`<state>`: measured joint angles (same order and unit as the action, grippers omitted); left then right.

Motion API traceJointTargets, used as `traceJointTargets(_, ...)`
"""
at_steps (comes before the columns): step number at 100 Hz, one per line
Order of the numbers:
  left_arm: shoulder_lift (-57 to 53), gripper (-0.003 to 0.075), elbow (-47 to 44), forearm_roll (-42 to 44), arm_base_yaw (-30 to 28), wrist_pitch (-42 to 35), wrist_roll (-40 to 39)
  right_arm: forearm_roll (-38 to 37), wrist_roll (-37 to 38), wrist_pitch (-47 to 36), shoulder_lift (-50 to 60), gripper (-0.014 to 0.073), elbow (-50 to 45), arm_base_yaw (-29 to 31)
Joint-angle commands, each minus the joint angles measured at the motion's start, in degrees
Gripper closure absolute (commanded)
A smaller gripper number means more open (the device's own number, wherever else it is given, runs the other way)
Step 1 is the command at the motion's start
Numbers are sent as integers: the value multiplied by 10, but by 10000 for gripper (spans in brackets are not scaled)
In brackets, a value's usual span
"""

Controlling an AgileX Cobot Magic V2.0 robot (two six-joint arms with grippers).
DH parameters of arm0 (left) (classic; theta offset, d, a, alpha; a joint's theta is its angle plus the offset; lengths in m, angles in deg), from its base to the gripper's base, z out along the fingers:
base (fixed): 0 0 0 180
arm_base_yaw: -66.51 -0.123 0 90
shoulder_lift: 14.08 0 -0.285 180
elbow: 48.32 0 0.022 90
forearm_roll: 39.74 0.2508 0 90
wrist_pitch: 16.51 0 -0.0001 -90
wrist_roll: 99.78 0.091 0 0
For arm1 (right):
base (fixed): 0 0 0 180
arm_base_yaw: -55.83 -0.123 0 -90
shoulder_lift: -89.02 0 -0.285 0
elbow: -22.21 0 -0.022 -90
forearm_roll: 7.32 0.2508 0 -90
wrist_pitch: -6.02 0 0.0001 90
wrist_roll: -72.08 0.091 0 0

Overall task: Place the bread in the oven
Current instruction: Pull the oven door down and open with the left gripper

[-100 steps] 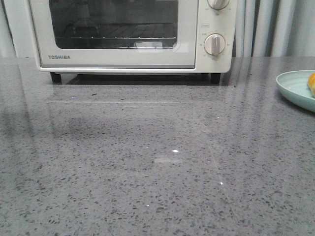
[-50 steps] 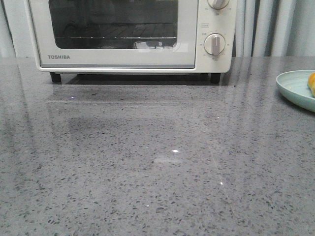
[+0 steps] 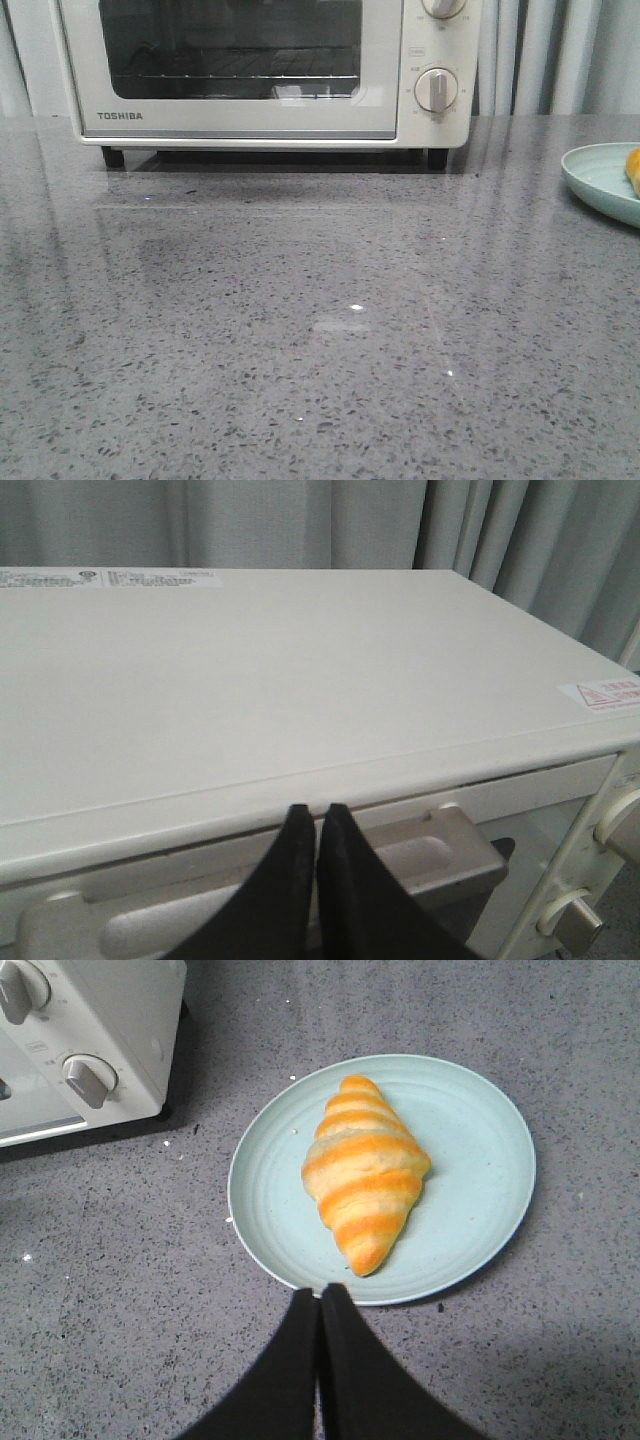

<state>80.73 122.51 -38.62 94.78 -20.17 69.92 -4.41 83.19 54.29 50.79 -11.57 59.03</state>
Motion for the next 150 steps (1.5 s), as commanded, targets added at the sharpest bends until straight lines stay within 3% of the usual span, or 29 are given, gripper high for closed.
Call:
traceJointTargets(1, -13, 742, 21, -4, -2, -41, -4, 0, -4, -33, -7, 650, 21, 4)
traceJointTargets(47, 12, 742, 21, -4, -14, -10, -4, 0, -4, -24, -7, 650, 21, 4)
traceJointTargets(65, 12, 742, 16, 8, -14, 78, -1, 0, -4, -24, -7, 650, 21, 4)
traceJointTargets(76, 10, 742, -18, 11, -12, 93, -1, 0, -4, -24, -7, 650, 21, 4)
traceJointTargets(103, -35, 741, -215, -68, 47, -6, -2, 0, -4, -24, -7, 650, 21, 4)
traceJointTargets(114, -78, 741, -285, -109, 78, -11, -3, 0, -4, -23, -7, 650, 21, 4)
traceJointTargets(150, -310, 742, -316, -134, 176, 41, -3, 0, -4, 5, -13, 650, 21, 4)
